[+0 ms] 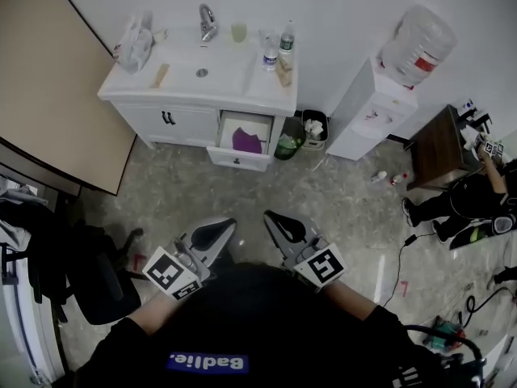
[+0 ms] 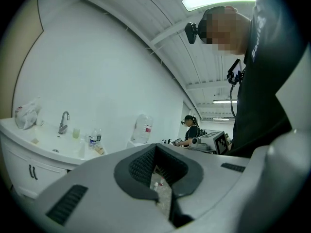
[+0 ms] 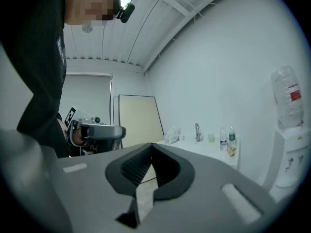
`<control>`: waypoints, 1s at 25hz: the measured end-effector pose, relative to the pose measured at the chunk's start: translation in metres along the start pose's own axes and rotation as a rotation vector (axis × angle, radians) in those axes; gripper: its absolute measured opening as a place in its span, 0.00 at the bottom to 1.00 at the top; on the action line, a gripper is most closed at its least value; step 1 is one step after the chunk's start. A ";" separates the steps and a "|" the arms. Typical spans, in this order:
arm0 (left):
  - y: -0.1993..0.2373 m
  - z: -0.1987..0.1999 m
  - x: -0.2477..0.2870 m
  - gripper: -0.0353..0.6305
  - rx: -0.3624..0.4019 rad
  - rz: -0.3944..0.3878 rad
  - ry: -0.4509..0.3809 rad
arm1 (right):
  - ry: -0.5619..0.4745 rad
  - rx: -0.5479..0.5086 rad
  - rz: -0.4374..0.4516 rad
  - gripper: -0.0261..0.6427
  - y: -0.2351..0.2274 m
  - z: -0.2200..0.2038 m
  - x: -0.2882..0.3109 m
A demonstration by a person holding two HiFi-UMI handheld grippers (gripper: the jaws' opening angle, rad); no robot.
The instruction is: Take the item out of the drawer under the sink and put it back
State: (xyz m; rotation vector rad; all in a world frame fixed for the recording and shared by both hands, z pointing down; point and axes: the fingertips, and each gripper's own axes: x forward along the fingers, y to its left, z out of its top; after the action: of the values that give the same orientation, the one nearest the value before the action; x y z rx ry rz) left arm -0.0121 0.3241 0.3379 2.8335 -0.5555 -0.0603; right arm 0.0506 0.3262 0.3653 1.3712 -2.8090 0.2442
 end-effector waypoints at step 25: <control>0.303 0.039 0.089 0.04 -0.056 -0.157 0.029 | 0.233 0.021 -0.154 0.06 -0.177 -0.029 0.269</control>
State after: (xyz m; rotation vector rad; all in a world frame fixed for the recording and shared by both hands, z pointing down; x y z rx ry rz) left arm -0.0440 0.0101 0.3777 2.8133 -0.3190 -0.0617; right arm 0.0212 0.0124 0.4376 1.4498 -2.5071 0.4034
